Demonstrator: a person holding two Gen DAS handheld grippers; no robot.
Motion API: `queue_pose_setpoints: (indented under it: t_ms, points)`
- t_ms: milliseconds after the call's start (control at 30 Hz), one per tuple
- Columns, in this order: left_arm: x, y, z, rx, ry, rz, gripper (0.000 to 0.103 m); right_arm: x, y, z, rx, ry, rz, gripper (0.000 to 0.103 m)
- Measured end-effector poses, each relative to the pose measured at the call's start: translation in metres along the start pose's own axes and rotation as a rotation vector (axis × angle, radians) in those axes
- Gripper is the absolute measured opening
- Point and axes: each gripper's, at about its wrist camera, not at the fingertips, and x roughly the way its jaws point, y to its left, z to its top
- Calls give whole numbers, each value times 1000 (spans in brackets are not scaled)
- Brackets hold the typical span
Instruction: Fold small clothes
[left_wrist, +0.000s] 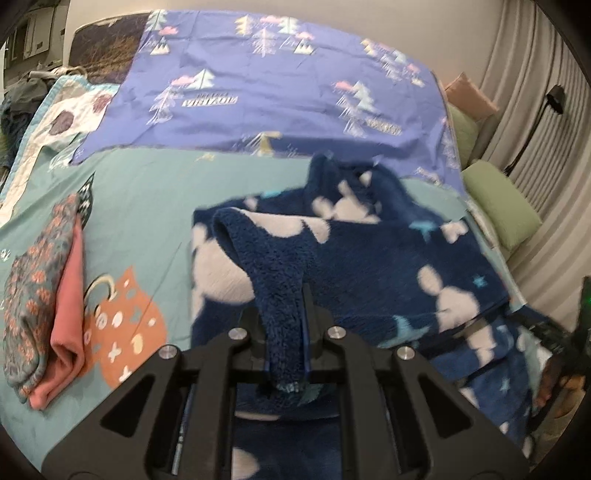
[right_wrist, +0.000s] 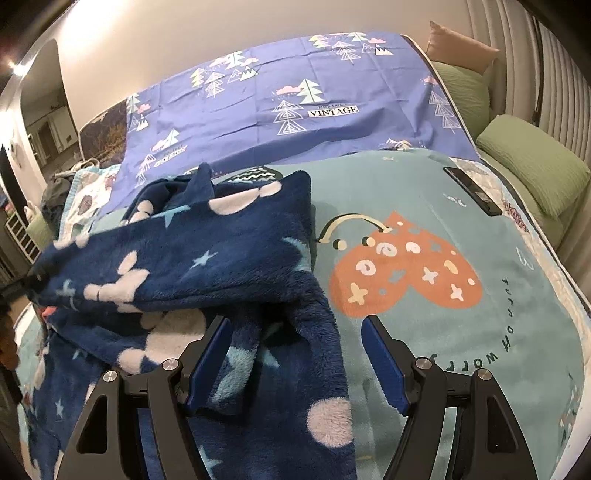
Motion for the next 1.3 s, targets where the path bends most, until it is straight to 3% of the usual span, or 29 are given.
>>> queue_pose_setpoints:
  t_ms: [33,133,200,300,433,600,667,767,800,833,867,967,1000,1067,1200,1300]
  points:
    - [3,2,-2,-5,12,23,17,-1,1,0,-1,0,2,74]
    - [3,13,-8,-53,26,72,39,-4,4,-1,-8,-5,8,75]
    - [-5,17,-7,-78,-1,75,43,-9,7,0,-12,-16,17,75]
    - [-15,10,9,-56,-39,54,44,-14,14,14,-29,-41,50,75]
    - [-1,-19,40,20,-34,-12,67,-1,34,53,-60,-24,158,74]
    - [66,-45,70,77,85,-28,68,52,56,109,-50,37,270,74]
    - [89,-45,76,58,114,-3,68,75,63,125,-48,58,284,74]
    - [113,-39,78,-5,159,-52,68,113,69,140,-6,113,318,75]
    - [119,-38,79,-26,169,-70,68,128,71,142,14,145,349,75]
    - [123,-39,78,-37,174,-84,58,138,72,142,28,165,366,75]
    - [126,-39,78,-37,178,-103,34,148,74,143,40,184,373,75]
    - [129,-47,79,-5,174,-111,12,173,86,139,41,236,385,74]
    - [127,-50,80,8,166,-106,12,178,93,137,27,254,390,58]
    - [120,-53,82,39,136,-62,10,183,100,135,8,264,362,7]
    - [124,-46,79,119,107,65,11,177,77,138,82,198,302,6]
    - [133,-44,69,128,106,84,11,194,54,128,168,265,340,5]
